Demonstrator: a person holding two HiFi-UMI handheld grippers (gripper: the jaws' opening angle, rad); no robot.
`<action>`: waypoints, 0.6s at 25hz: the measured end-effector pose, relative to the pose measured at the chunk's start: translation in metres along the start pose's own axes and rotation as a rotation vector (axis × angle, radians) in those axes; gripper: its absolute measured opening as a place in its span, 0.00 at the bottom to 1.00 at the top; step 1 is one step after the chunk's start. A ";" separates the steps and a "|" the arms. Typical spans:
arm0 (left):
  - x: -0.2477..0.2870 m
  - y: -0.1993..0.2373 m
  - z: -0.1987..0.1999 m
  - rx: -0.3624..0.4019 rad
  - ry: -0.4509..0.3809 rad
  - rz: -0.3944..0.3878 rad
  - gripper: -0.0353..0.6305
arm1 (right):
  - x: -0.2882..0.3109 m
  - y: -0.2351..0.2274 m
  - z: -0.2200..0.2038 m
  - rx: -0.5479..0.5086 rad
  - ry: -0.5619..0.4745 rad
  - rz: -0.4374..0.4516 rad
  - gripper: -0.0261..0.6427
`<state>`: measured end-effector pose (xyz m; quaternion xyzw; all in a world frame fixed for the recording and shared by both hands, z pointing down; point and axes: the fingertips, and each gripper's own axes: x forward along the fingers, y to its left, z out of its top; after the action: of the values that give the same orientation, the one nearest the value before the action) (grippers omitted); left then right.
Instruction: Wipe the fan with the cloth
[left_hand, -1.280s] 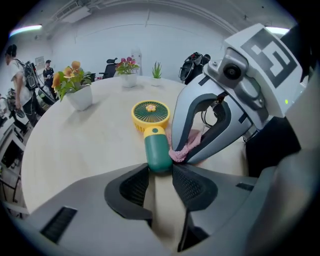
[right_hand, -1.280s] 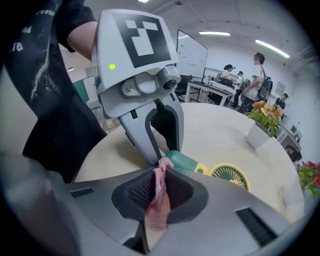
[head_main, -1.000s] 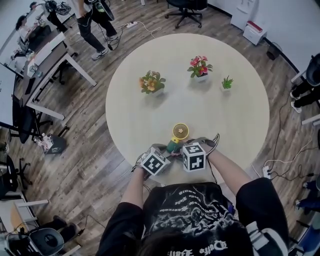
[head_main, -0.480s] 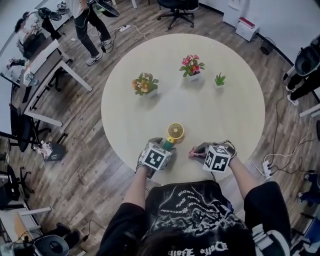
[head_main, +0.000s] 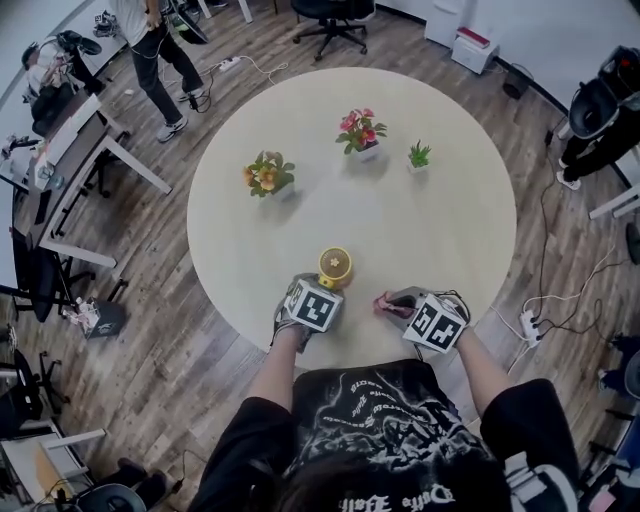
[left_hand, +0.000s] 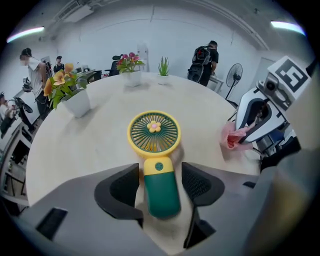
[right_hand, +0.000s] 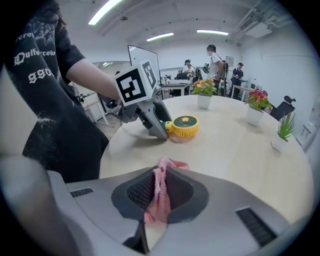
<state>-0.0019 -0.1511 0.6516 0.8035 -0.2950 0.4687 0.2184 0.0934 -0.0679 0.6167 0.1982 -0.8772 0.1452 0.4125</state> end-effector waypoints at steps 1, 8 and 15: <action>0.000 -0.001 0.001 0.006 -0.002 -0.008 0.46 | -0.001 0.000 -0.001 0.011 -0.006 -0.005 0.11; 0.000 -0.003 0.005 -0.085 -0.024 -0.074 0.35 | -0.002 -0.004 0.000 0.091 -0.051 -0.059 0.11; -0.036 -0.003 0.031 -0.634 -0.342 -0.336 0.35 | -0.034 -0.023 0.042 0.277 -0.308 -0.108 0.11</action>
<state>0.0059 -0.1582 0.6057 0.7998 -0.3216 0.1716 0.4770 0.0957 -0.0976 0.5658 0.3198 -0.8896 0.2101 0.2496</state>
